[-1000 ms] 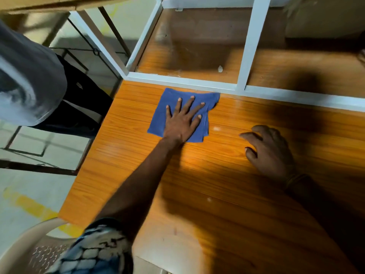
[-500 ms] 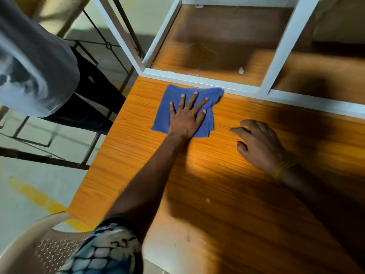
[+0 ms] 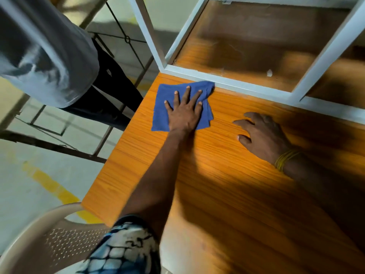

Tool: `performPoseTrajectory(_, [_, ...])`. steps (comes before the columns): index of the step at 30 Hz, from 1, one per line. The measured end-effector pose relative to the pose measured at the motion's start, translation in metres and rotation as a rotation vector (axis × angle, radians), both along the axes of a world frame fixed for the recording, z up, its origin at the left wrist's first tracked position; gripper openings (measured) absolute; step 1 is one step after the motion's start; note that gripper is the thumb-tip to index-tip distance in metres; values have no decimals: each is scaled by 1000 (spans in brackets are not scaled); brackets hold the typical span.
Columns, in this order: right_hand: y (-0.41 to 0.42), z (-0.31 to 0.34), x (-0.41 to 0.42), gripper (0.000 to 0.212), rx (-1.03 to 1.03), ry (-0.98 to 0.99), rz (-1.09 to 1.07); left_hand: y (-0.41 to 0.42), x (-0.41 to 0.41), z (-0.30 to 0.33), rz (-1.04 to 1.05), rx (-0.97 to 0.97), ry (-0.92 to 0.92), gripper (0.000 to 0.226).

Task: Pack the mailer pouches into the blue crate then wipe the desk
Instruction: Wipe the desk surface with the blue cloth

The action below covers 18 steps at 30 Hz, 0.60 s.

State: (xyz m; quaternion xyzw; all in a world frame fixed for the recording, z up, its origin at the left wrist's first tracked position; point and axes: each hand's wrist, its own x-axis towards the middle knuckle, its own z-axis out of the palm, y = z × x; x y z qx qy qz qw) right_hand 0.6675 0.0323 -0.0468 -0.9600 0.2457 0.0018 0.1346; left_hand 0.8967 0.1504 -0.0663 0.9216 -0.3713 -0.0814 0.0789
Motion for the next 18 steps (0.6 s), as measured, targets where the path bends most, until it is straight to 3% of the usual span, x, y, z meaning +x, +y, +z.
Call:
performPoseTrajectory(3, [3, 2, 16, 51, -11, -5, 4, -25, -21, 0, -33, 16, 15, 52])
performPoseTrajectory(7, [1, 2, 29, 49, -8, -11, 18, 14, -32, -8, -436, -24, -73, 50])
performPoseTrajectory(9, [0, 2, 29, 49, -8, -21, 20, 43, -14, -11, -504, -29, -110, 50])
performPoseTrajectory(15, [6, 0, 34, 48, -16, -8, -11, 20, 58, 0, 24, 13, 12, 50])
performPoseTrajectory(18, [9, -4, 40, 51, -35, 11, -24, -11, 46, 3, 140, 53, 45, 53])
